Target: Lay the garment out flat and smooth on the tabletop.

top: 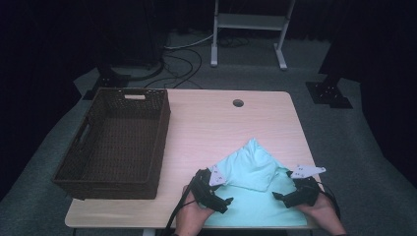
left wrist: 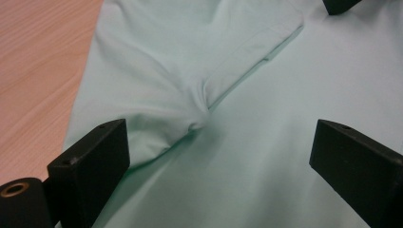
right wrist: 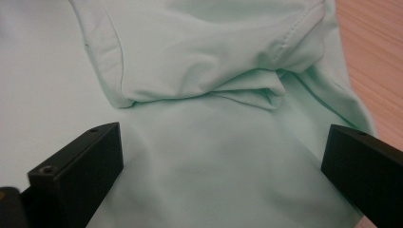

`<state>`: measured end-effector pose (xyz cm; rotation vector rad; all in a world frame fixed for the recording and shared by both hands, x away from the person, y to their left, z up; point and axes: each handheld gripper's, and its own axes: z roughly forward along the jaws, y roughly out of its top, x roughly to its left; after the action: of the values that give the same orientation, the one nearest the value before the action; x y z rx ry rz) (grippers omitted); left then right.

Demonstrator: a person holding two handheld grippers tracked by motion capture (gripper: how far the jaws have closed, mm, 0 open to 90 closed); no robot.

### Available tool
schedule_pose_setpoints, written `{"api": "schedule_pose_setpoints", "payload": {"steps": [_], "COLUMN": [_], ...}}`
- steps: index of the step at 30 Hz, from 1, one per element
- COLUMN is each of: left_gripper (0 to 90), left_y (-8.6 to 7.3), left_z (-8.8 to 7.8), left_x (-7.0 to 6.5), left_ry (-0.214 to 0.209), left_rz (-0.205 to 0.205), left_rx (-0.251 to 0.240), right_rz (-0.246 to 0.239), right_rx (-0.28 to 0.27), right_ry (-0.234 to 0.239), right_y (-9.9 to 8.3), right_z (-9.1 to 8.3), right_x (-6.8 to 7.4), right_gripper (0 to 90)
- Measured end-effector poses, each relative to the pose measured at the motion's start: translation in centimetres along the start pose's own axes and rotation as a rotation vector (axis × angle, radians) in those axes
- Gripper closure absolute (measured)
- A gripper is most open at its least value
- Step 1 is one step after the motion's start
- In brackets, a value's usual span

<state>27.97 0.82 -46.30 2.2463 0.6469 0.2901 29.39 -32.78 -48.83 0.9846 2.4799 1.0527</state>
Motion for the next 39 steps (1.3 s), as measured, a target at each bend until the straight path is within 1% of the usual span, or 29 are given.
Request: {"api": "schedule_pose_setpoints", "payload": {"steps": [4,13,15,20,22,25,26,27,31,32,33,35,37,39], "left_gripper": [5.5,5.8,5.8,5.9,8.3,8.7,8.7,8.7,8.9,10.0,13.2,13.4,14.7,17.0], "left_y": [0.6,2.3,2.7,3.6,3.9,4.3,4.5,4.6,5.2,5.3,5.4,5.8,5.9,6.1], "left_z": [0.1,0.6,0.7,0.9,1.0,1.1,1.2,1.2,1.5,1.6,1.7,2.0,2.3,2.8], "left_x": [0.0,0.1,0.1,0.0,0.0,0.0,-0.1,-0.1,-0.3,-0.3,-0.3,-0.5,-0.5,-0.6], "left_ry": [0.001,0.014,0.012,0.012,0.009,0.011,0.011,0.009,0.005,0.002,-0.002,-0.002,-0.013,-0.042], "left_rz": [0.0,-0.006,-0.007,-0.003,0.003,0.008,0.003,0.008,0.009,0.008,0.013,0.016,0.016,0.014], "left_rx": [-0.008,-0.049,-0.06,-0.07,-0.081,-0.082,-0.086,-0.08,-0.084,-0.086,-0.091,-0.087,-0.089,-0.088], "right_rz": [0.001,0.004,0.004,0.001,0.001,0.004,0.005,0.003,0.005,0.005,0.005,0.007,0.007,0.007], "right_rx": [0.0,0.001,0.001,0.001,0.0,0.001,0.001,0.0,-0.001,-0.001,0.0,0.0,0.0,0.001], "right_ry": [0.001,0.002,0.003,0.001,0.002,0.002,0.002,0.002,0.002,0.003,0.003,0.003,0.004,0.003], "right_y": [0.0,0.0,0.0,0.0,0.0,0.0,0.0,0.0,0.0,0.0,0.0,0.0,0.0,0.0], "right_z": [0.0,0.0,0.0,0.0,0.0,0.0,0.0,0.0,0.0,0.0,0.0,0.0,0.0,0.0], "right_x": [0.0,0.0,0.0,0.0,0.0,0.0,0.0,0.0,0.0,0.0,0.0,0.0,0.0,0.0], "right_gripper": [0.0,0.0,0.0,0.0,0.0,0.0,0.0,0.0,0.0,0.0,0.0,0.0,0.0,0.0]}}
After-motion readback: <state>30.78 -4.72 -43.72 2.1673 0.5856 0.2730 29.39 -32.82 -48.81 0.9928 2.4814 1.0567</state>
